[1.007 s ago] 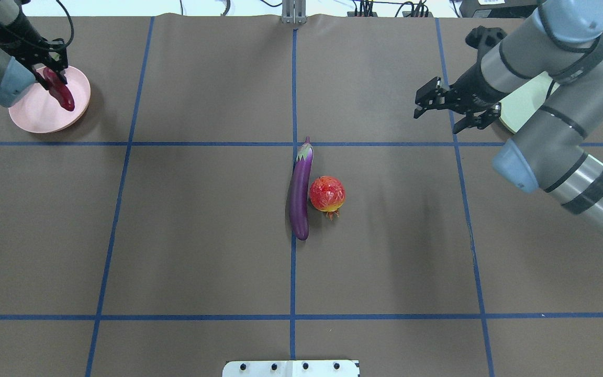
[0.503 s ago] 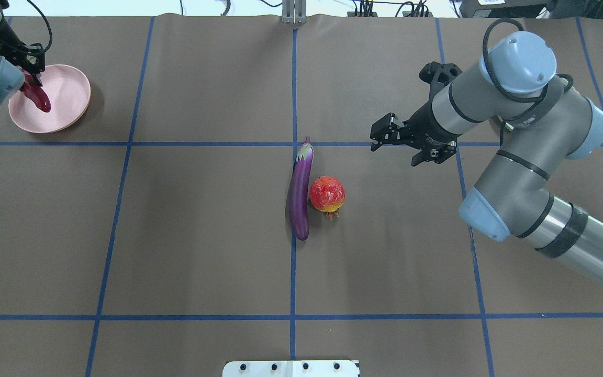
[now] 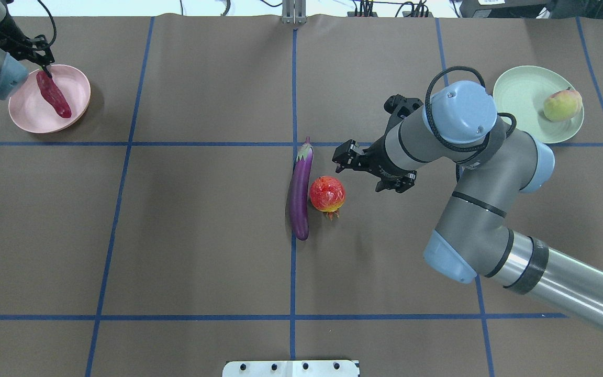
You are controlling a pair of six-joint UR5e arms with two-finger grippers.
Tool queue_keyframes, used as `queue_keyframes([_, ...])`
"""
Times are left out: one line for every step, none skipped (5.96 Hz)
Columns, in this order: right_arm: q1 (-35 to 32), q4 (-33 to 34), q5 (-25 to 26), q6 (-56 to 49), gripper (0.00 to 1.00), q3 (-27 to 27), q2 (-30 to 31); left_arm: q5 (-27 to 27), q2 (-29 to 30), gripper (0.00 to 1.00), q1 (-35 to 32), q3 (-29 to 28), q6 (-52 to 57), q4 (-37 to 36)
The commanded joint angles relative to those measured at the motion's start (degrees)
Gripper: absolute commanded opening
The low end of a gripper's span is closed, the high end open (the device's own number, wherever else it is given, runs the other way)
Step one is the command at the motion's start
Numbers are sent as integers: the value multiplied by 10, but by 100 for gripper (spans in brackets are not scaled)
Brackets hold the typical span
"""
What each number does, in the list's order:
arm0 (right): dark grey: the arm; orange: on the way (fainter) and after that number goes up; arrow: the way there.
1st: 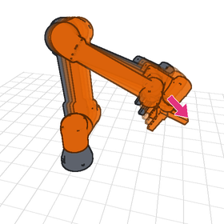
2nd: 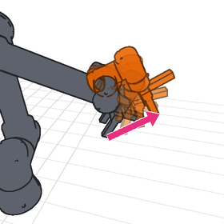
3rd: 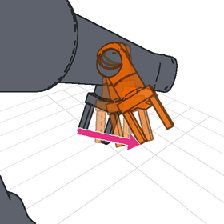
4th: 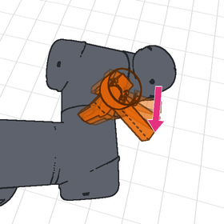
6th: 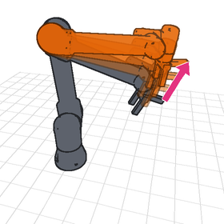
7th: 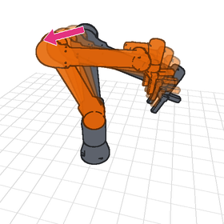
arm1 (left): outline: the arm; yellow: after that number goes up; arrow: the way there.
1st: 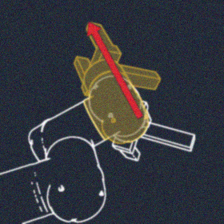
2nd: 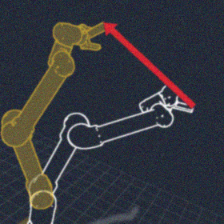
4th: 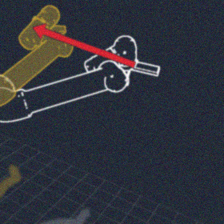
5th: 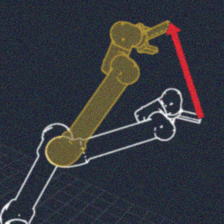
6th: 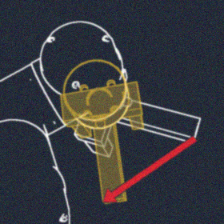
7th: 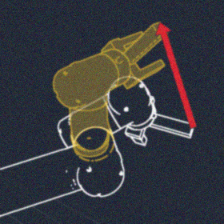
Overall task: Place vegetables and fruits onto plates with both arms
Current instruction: 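Grasp the red pomegranate with the right gripper while the left gripper nears the eggplant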
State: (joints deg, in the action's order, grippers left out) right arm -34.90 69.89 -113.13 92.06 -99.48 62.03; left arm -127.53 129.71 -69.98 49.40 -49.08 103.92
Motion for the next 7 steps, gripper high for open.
queue_keyframes([52, -1, 81, 69, 100, 9, -5, -2, 3, 100, 0, 18, -3, -1])
queue_keyframes([59, 0, 101, 81, 100, 19, -17, -3, 1, 100, 1, 34, -4, -7])
queue_keyframes([60, -1, 115, 90, 100, 49, -40, -4, 2, 100, 5, 59, -35, -17])
queue_keyframes([60, -1, 118, 95, 100, 53, -41, -5, 1, 100, 12, 89, -81, -23])
queue_keyframes([62, -1, 120, 95, 100, 55, -41, -6, 3, 100, 14, 121, -83, -67])
queue_keyframes([64, -1, 120, 101, 100, 55, -42, -6, 3, 100, 29, 154, -111, -91])
queue_keyframes([67, -1, 120, 103, 100, 57, -41, -14, 7, 100, 54, 181, -178, -92])
